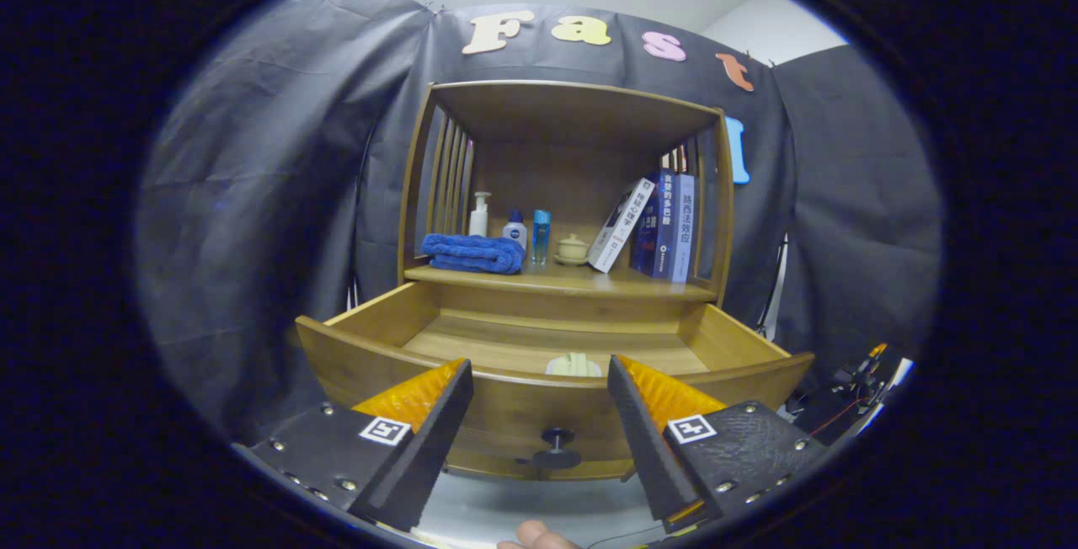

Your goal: Pull open the drawer, take out the items inside it, and place them on the countertop above the cabinet.

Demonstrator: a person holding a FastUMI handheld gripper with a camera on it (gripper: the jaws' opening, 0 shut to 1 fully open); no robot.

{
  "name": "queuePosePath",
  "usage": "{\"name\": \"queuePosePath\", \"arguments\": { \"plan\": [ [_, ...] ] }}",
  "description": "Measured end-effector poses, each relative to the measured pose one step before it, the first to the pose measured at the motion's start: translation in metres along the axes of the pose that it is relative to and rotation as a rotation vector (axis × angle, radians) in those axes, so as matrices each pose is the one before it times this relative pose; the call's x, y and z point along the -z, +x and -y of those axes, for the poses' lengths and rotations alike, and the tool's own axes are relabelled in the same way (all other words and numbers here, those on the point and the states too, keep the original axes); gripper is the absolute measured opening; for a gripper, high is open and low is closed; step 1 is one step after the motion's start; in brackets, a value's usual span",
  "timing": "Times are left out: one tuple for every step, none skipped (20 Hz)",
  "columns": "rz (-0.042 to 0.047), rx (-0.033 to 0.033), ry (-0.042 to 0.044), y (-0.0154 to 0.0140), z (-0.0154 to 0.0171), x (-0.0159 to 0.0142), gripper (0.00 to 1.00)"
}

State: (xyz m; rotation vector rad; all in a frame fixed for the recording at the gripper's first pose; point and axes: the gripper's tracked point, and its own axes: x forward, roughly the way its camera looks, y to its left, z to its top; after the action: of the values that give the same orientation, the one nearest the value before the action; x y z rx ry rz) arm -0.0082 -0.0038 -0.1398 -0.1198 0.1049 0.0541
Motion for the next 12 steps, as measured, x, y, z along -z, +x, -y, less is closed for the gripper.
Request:
{"name": "queuePosePath", "arguments": {
  "plan": [
    [0.00656, -0.00040, 0.00163, 0.00015, -0.00091, -0.00591, 0.95],
    [0.00966, -0.00142, 0.00027, 0.00009, -0.00063, -0.00740, 0.95],
    [0.00997, 0.00245, -0.00510, 0.00042, 0.00036, -0.00789, 0.95],
    [0.01143, 0.00891, -0.00633, 0.00152, 0.00249, -0.00809, 0.95],
    [0.01070, 0.00605, -0.00502, 0.00164, 0.00078, -0.00867, 0.95],
    [0.00533, 0.00490, -0.00479, 0.00349, -0.00021, -0.00681, 0.95],
    [-0.00173, 0.00512, -0.00581, 0.00512, 0.00076, -0.00504, 0.95],
    [-0.00940, 0.00692, -0.00665, 0.00609, 0.00133, -0.00233, 0.95],
    [-0.01188, 0.00674, -0.00353, 0.00780, 0.00145, -0.00286, 0.95],
    [-0.01763, 0.00390, -0.00352, 0.01052, 0.00146, -0.00036, 0.95],
    [-0.02051, 0.00400, -0.00623, 0.01251, 0.00267, 0.00006, 0.95],
    [-0.03775, 0.00818, -0.00095, 0.01298, 0.00395, 0.00317, 0.95]
  ]
}}
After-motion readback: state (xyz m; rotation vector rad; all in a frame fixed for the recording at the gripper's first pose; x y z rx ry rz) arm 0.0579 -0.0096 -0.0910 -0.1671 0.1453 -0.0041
